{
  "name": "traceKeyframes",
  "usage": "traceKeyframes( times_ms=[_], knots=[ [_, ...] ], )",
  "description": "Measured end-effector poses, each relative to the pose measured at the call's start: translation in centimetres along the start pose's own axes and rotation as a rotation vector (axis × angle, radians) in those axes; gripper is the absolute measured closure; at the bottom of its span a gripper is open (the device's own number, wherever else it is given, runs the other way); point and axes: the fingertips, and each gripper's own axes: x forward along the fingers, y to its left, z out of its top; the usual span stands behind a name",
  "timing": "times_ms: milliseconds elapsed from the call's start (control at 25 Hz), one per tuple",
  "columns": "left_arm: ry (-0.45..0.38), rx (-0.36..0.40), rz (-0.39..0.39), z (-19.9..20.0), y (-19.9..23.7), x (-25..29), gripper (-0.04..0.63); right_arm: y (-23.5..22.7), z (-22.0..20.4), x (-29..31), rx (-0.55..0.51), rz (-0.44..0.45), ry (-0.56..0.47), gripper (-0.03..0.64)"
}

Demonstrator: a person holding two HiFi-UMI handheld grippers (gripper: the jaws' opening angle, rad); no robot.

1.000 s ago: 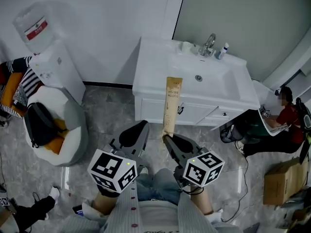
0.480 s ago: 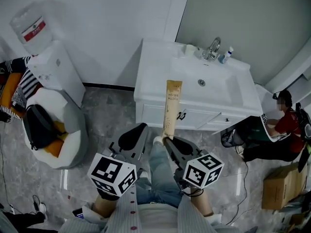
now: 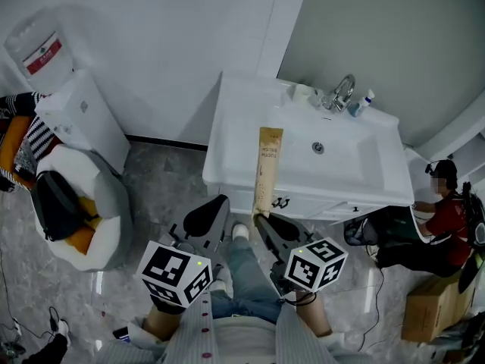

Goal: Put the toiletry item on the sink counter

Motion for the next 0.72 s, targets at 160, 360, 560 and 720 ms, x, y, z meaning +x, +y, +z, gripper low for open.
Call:
traceKeyframes(
  times_ms=[160,360,560,720],
  knots=[
    [-0.004,0.001,0.026,1.7,1.4,4.1,0.574,-3.1,3.2,2.1,0.002,0.020,0.005,0.568],
    [0.001,0.010,0.056,3.7,2.9,9.0,0.574,-6.6,7.4,4.7,0.000,0.050,0.007,0.568],
    [-0.006,0.016,0.091,5.5,4.6,13.8,0.574,-10.4,11.5,7.3,-0.013,0.080,0.010,0.568],
    [-0.021,0.013,0.114,6.6,5.8,17.4,0.574,-12.9,14.1,9.2,-0.030,0.107,0.017,0.568]
  ],
)
